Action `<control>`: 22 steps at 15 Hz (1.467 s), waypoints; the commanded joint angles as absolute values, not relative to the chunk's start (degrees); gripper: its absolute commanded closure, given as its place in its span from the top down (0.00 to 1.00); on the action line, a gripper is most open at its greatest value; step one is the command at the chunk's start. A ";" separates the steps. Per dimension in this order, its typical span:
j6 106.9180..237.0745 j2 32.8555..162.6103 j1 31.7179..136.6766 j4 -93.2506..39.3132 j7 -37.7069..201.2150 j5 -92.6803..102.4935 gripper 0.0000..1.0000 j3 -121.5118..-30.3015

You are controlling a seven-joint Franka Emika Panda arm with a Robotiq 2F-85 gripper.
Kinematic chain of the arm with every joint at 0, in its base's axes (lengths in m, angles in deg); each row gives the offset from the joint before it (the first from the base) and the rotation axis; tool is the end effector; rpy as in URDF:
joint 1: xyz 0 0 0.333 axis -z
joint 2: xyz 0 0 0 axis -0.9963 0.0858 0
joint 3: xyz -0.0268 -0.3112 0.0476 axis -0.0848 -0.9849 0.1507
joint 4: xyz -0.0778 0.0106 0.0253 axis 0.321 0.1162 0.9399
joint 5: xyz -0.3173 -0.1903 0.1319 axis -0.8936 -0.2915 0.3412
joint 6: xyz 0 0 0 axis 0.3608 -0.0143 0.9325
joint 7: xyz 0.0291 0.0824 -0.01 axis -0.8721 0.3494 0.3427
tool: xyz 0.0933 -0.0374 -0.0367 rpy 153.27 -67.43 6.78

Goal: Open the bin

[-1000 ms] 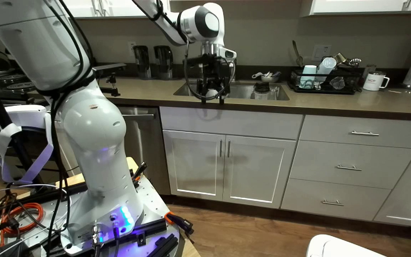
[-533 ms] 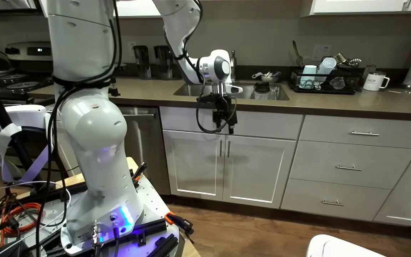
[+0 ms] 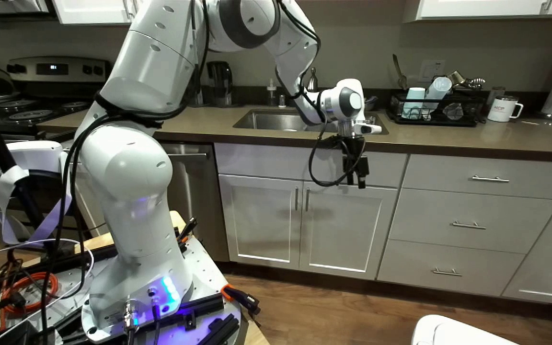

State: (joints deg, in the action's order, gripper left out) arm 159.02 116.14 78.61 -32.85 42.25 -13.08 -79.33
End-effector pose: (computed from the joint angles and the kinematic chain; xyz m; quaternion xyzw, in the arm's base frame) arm 0.6519 -0.0195 0.2264 0.9423 -0.2634 -0.0254 0.2050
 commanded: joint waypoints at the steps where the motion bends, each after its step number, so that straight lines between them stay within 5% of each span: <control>1: 151.85 124.70 81.18 -17.98 40.51 -8.84 1.00 -82.94; 7: 147.11 131.09 88.37 -9.20 36.81 -2.81 1.00 -87.56; 22: 147.79 131.16 92.75 -18.09 16.10 -1.79 1.00 -92.05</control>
State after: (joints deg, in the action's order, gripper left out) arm 148.01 131.08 92.29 -18.44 16.24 -1.42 -92.55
